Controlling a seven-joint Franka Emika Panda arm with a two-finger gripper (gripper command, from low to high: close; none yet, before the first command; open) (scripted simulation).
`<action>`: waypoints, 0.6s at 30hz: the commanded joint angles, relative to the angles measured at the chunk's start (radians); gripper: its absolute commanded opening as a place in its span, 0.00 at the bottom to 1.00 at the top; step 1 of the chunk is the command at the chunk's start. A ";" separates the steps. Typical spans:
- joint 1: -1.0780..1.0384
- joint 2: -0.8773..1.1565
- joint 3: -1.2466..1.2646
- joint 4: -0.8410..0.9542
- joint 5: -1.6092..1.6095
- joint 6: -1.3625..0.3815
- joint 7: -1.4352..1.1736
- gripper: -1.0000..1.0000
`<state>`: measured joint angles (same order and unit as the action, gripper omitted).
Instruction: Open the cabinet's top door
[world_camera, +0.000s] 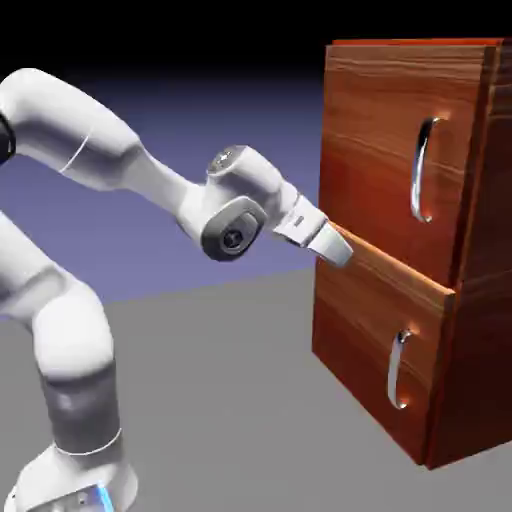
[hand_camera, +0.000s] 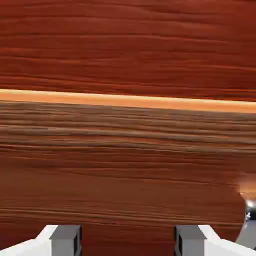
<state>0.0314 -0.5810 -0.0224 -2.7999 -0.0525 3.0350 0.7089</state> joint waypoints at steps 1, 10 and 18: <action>0.016 -0.009 -0.019 0.008 -0.044 -0.002 -0.027 0.50; 0.161 -0.091 -0.185 0.084 -0.435 -0.017 -0.266 0.50; 0.290 -0.165 -0.334 0.151 -0.783 -0.030 -0.479 0.50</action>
<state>0.3212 -0.7456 -0.3561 -2.6491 -0.8353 3.0047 0.2297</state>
